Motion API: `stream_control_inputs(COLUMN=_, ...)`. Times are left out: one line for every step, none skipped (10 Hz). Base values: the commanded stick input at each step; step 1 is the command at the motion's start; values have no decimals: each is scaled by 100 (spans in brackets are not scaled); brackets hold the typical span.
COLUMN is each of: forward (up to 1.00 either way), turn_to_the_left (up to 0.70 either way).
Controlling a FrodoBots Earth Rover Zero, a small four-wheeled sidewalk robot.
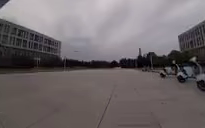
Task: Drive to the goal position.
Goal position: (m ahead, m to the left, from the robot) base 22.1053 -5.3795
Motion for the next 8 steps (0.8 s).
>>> stream_control_inputs(forward=70, turn_to_the_left=0)
stream_control_inputs(forward=70, turn_to_the_left=0)
stream_control_inputs(forward=70, turn_to_the_left=0)
stream_control_inputs(forward=70, turn_to_the_left=0)
stream_control_inputs(forward=70, turn_to_the_left=0)
stream_control_inputs(forward=70, turn_to_the_left=0)
stream_control_inputs(forward=70, turn_to_the_left=0)
stream_control_inputs(forward=70, turn_to_the_left=0)
